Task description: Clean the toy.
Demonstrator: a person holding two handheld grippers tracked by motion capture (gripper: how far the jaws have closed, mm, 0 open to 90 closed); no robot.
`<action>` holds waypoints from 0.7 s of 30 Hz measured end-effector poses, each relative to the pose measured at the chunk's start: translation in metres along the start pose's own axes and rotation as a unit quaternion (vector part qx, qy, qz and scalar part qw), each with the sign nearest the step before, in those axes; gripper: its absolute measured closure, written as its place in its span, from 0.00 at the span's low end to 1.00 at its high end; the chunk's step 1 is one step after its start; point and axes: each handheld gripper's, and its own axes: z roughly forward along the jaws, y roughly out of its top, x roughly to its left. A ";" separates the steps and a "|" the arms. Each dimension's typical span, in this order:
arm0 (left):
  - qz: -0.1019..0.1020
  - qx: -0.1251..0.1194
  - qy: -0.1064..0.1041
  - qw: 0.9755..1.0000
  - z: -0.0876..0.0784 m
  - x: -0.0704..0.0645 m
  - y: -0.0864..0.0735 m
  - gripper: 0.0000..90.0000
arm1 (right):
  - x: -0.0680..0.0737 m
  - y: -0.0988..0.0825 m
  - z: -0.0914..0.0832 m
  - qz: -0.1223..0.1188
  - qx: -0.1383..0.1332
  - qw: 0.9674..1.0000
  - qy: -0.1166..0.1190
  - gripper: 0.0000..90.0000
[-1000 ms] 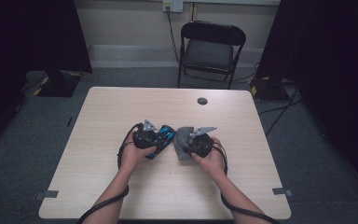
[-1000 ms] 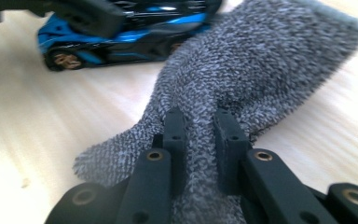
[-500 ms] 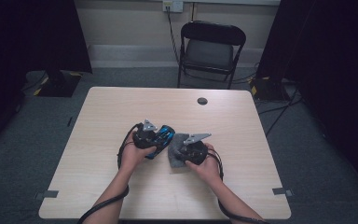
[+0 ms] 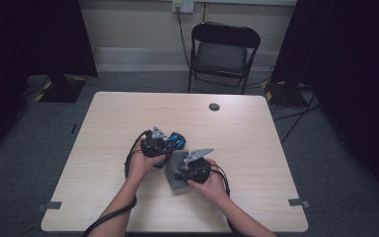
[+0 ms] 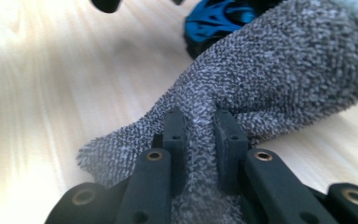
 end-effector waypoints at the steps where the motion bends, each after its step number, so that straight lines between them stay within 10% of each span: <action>1: 0.000 0.000 0.000 1.000 0.000 0.000 0.000 0.52 | 0.001 0.000 0.001 -0.002 0.001 1.000 0.004 0.86; 21: 0.001 0.002 0.000 1.000 -0.001 0.000 0.000 0.52 | 0.029 0.001 0.011 -0.031 0.000 0.998 0.059 0.86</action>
